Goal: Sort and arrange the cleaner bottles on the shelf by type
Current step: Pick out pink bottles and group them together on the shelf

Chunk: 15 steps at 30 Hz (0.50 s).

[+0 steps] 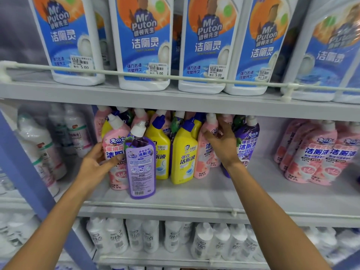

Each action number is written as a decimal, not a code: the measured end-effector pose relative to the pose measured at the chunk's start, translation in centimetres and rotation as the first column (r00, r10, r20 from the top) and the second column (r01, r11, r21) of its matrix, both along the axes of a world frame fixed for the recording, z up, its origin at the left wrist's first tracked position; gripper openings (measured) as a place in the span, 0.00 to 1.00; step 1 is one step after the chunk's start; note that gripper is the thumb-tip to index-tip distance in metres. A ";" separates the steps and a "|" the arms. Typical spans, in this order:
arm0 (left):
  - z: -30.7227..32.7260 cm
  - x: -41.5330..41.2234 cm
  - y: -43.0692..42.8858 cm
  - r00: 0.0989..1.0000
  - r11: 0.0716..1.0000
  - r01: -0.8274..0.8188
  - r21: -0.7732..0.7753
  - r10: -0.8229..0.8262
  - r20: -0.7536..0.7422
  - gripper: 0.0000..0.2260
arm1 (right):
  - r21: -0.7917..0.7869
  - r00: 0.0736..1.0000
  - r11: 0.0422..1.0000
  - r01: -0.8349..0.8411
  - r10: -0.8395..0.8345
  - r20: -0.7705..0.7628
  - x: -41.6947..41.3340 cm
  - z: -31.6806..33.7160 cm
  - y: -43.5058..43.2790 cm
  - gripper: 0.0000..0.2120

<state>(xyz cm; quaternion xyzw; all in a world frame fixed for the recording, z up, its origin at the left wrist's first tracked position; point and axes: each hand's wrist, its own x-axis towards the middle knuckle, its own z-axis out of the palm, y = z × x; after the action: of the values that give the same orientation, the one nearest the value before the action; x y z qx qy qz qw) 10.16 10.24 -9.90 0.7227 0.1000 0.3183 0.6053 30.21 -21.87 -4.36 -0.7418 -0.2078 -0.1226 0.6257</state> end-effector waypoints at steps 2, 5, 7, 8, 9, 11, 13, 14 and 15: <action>-0.2 0.0 -0.1 1.000 1.000 -0.003 0.008 0.003 0.002 0.21 | -0.001 0.999 0.999 0.051 -0.051 -0.015 -0.2 -0.4 -0.1 0.19; -0.1 -0.1 -0.3 1.000 1.000 -0.004 0.015 0.004 0.006 0.21 | -0.009 0.993 0.996 0.086 -0.087 -0.077 -0.3 -1.5 -0.2 0.20; -0.2 -0.1 -0.2 1.000 1.000 -0.003 0.007 0.003 0.004 0.22 | -0.009 0.989 0.997 0.079 -0.079 -0.121 -0.2 -2.6 -0.2 0.26; -0.3 -0.1 -0.1 1.000 1.000 0.005 -0.001 -0.005 0.000 0.24 | -0.013 0.984 0.997 0.077 -0.078 -0.158 -0.3 -3.0 -0.1 0.29; -0.6 -0.1 -0.1 1.000 1.000 0.016 -0.016 -0.017 -0.012 0.27 | -0.007 0.977 0.997 0.078 -0.077 -0.200 -0.6 -3.3 0.0 0.32; -1.3 -0.4 -0.5 0.999 0.999 0.029 -0.045 -0.030 -0.038 0.36 | -0.016 0.950 0.995 0.097 -0.097 -0.297 -1.2 -3.8 0.0 0.36; -1.9 -0.7 -1.1 0.999 0.998 0.025 -0.060 -0.026 -0.025 0.37 | -0.079 0.941 0.988 0.134 -0.151 -0.304 -1.4 -4.2 -0.3 0.37; -2.0 -0.9 -1.4 1.000 0.998 0.015 -0.062 -0.016 -0.017 0.37 | -0.105 0.942 0.984 0.142 -0.167 -0.292 -1.4 -4.4 -0.5 0.35; -2.0 -1.0 -1.7 1.000 0.998 0.005 -0.065 -0.006 -0.013 0.38 | -0.109 0.947 0.985 0.132 -0.157 -0.279 -1.6 -4.3 -0.6 0.31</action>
<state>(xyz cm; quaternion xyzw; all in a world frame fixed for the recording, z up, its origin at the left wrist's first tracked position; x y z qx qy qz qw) 9.17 8.56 -11.92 0.7049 0.1123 0.3086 0.6287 28.59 -22.49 -8.69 -0.7920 -0.0653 -0.0501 0.6049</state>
